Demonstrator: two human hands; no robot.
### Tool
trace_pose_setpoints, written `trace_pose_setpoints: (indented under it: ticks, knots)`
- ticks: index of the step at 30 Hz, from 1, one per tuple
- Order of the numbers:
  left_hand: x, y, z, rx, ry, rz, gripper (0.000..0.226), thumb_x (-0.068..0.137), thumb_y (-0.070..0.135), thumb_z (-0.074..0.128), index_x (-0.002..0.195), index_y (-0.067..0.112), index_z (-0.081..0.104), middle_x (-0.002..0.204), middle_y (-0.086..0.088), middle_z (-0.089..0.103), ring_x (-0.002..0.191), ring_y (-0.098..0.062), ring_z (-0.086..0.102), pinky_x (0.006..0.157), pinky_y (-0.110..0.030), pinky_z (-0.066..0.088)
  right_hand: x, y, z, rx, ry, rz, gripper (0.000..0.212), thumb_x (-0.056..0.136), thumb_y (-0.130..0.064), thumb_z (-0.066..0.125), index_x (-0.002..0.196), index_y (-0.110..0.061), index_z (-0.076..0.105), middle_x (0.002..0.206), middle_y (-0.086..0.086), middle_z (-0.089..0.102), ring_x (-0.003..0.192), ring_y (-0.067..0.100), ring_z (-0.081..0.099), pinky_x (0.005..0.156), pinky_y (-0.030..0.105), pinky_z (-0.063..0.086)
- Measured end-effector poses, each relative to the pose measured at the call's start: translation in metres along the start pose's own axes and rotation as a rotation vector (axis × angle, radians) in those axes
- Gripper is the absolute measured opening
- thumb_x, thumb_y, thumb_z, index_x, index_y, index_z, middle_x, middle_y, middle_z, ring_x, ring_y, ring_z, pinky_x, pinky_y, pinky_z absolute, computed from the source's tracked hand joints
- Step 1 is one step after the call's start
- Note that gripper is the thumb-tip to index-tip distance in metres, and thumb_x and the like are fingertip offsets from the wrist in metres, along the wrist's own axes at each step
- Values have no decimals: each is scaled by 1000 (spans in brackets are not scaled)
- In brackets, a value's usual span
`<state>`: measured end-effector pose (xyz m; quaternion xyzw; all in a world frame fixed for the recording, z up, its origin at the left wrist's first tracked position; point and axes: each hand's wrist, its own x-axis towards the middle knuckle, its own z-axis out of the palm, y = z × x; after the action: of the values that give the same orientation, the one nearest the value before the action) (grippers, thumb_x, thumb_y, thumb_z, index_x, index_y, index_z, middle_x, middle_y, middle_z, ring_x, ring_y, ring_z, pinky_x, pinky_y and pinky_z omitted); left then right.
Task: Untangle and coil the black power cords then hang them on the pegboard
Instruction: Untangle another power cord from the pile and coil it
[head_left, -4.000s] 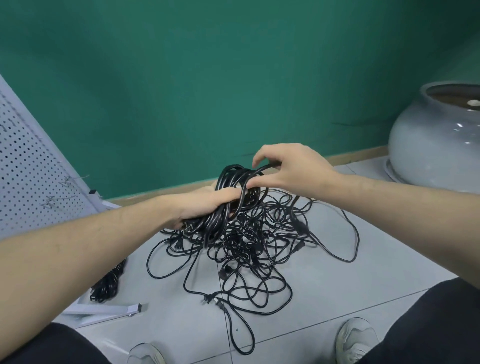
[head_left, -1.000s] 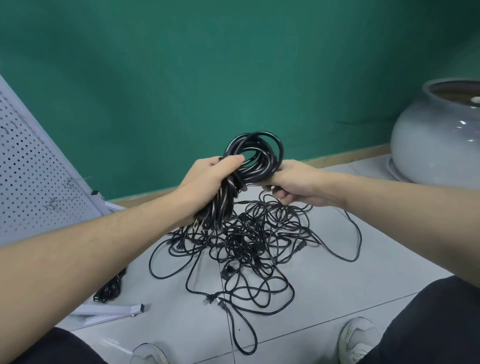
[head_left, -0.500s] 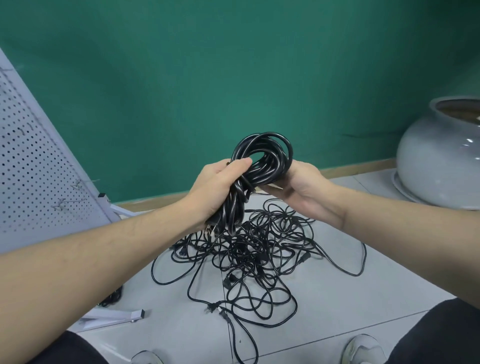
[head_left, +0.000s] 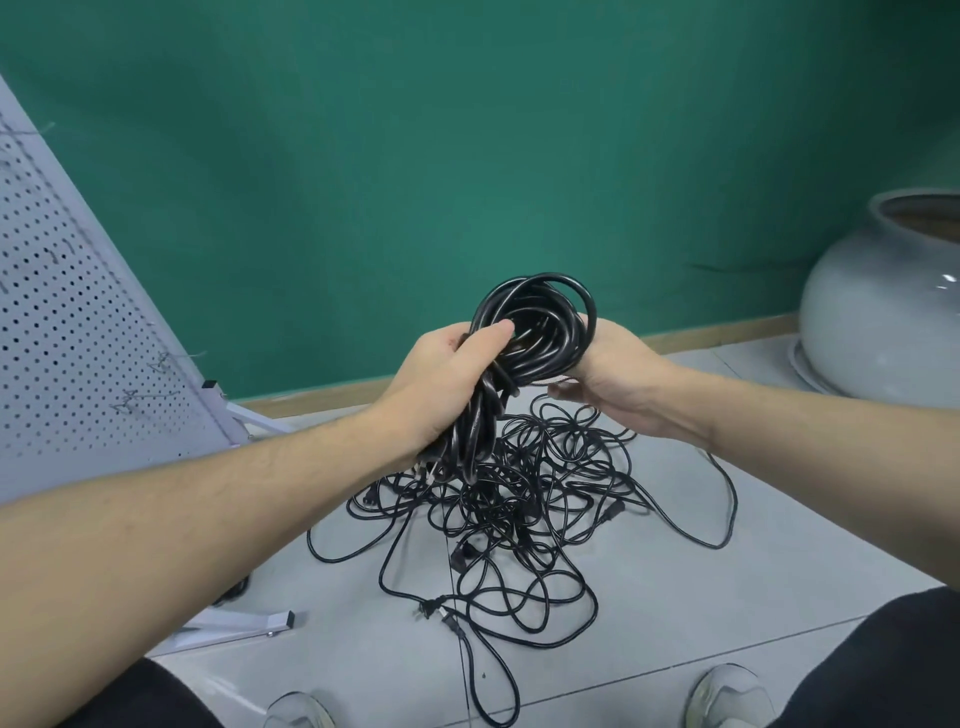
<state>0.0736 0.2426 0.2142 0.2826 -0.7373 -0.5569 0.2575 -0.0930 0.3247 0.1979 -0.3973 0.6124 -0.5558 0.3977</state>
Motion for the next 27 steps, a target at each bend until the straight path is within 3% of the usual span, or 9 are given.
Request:
trace_pose_setpoints:
  ticks: [5, 7, 9, 12, 15, 18, 20, 23, 27]
  knots:
    - [4, -3, -1, -2, 14, -71, 48, 100, 41, 57, 96, -5, 66, 60, 1, 65, 51, -14, 57, 57, -25, 46, -1, -2, -3, -220, 27, -142, 22, 85, 2, 74, 83, -16, 61, 62, -9, 56, 57, 7, 42, 59, 24, 37]
    - [5, -4, 0, -7, 8, -104, 53, 99, 45, 58, 103, -7, 65, 62, -1, 66, 51, -16, 57, 63, -31, 45, -3, -1, -5, -205, 9, -169, 25, 85, 5, 73, 82, -16, 58, 59, -8, 52, 55, 7, 40, 55, 22, 36]
    - [7, -3, 0, -26, 10, -124, 48, 98, 48, 58, 96, 1, 69, 64, -2, 67, 52, -16, 58, 67, -34, 44, -4, -2, -6, -135, -54, -146, 26, 84, 9, 72, 87, -14, 59, 67, -3, 56, 59, 7, 44, 56, 20, 37]
    - [13, -1, -1, -26, 17, -132, 39, 96, 53, 57, 78, 21, 69, 67, -1, 69, 55, -15, 59, 71, -35, 42, -4, -4, -14, -19, -195, -46, 34, 86, 7, 67, 107, -19, 62, 102, 1, 67, 89, 9, 59, 73, 25, 44]
    - [16, -1, -4, -40, 38, -144, 45, 87, 60, 58, 79, 18, 73, 73, -1, 73, 59, -16, 62, 73, -35, 44, -8, -9, -22, 143, -338, 53, 37, 87, -11, 62, 122, -23, 61, 127, -5, 68, 126, 12, 60, 104, 42, 43]
    - [16, -2, 0, 90, 33, -99, 53, 88, 62, 56, 96, 13, 73, 76, 2, 76, 66, -13, 66, 76, -34, 49, -9, -12, -11, 216, -193, 85, 23, 83, -29, 72, 104, -22, 68, 105, -3, 75, 104, 11, 67, 104, 43, 43]
    - [14, -3, 4, 139, 32, -69, 44, 97, 55, 54, 95, 15, 71, 72, 6, 74, 63, -7, 66, 72, -31, 48, -4, -11, 0, 286, -28, 74, 15, 83, -23, 74, 97, -17, 71, 92, 3, 75, 90, 16, 68, 99, 40, 49]
    - [13, -2, 7, 107, 34, -71, 39, 97, 55, 54, 90, 20, 69, 70, 7, 72, 64, -8, 65, 72, -32, 46, 1, -11, 7, 331, 50, 89, 11, 90, -16, 69, 100, -11, 72, 95, 9, 73, 92, 22, 66, 99, 39, 52]
    - [13, -4, 6, 45, 31, -90, 37, 93, 59, 56, 84, 24, 67, 71, 8, 71, 69, -14, 65, 75, -34, 47, 1, -12, 2, 312, -3, 163, 18, 90, -16, 66, 108, -14, 66, 105, 10, 66, 97, 22, 61, 94, 40, 52]
